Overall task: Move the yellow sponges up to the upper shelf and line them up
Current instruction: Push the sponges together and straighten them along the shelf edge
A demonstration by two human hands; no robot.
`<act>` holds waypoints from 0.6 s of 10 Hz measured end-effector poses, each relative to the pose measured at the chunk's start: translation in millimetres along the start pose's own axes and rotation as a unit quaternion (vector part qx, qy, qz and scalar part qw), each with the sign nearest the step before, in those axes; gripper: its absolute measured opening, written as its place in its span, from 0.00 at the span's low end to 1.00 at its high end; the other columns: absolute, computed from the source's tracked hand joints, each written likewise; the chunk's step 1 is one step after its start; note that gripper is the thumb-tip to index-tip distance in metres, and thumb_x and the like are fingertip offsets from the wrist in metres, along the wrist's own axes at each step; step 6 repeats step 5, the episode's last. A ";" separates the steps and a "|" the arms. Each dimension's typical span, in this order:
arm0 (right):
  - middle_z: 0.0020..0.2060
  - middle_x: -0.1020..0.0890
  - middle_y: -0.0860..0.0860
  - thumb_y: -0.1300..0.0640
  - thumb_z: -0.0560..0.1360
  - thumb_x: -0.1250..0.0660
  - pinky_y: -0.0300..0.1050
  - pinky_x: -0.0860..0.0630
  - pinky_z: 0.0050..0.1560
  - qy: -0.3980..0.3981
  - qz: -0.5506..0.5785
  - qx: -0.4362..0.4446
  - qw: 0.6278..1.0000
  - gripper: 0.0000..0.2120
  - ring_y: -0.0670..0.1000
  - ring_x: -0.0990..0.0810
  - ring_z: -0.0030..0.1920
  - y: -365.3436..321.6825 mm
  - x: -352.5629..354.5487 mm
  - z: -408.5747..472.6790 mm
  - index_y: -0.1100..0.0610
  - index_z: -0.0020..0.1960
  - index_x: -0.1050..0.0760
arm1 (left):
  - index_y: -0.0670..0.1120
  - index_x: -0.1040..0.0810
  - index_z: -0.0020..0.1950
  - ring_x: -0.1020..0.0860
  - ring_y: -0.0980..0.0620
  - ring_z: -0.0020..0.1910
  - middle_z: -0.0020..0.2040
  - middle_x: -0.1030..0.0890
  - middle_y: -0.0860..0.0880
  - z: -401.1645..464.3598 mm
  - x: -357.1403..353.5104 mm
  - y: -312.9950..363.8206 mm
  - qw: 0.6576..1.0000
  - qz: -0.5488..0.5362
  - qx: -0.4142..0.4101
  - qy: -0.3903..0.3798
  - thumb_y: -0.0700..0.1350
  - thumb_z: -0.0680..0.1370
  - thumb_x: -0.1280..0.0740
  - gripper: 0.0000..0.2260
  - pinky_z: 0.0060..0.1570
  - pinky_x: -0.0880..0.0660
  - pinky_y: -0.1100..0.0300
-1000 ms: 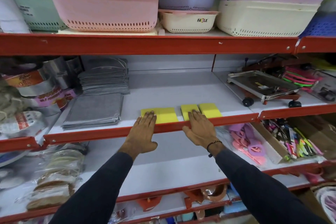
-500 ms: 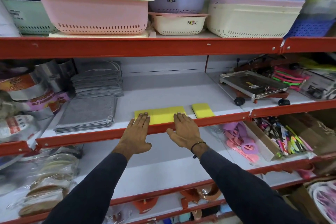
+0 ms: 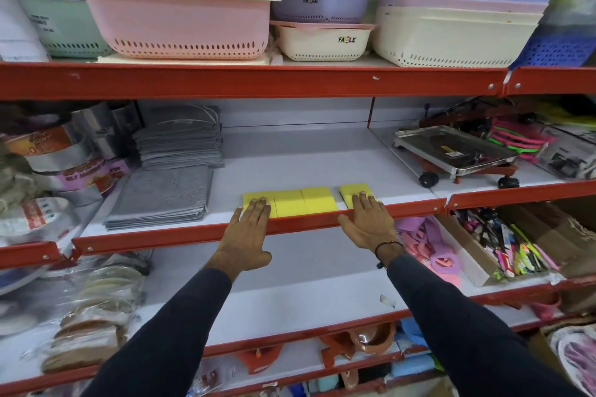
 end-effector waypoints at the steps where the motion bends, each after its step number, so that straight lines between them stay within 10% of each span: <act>1: 0.81 0.42 0.59 0.37 0.78 0.51 0.58 0.48 0.81 -0.004 0.005 0.007 1.000 0.38 0.60 0.45 0.81 -13.8 1.3 -1.6 0.60 0.80 0.46 | 0.42 0.58 0.85 0.57 0.45 0.85 0.86 0.59 0.43 1.5 -1.7 0.6 1.000 0.002 0.002 0.000 0.56 0.74 0.34 0.48 0.83 0.55 0.45; 6: 0.82 0.44 0.59 0.37 0.79 0.48 0.60 0.51 0.81 0.006 0.003 0.010 1.000 0.39 0.60 0.48 0.82 -41.9 -0.2 -13.3 0.60 0.81 0.50 | 0.42 0.58 0.85 0.57 0.44 0.85 0.86 0.58 0.43 -7.4 13.6 3.1 1.000 0.006 -0.013 0.004 0.58 0.77 0.35 0.47 0.83 0.56 0.44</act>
Point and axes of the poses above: each hand's wrist, its own z-axis towards the middle knuckle, its own x-axis out of the back of the hand, y = z × x, the point moved 5 cm from there along z, towards the middle knuckle
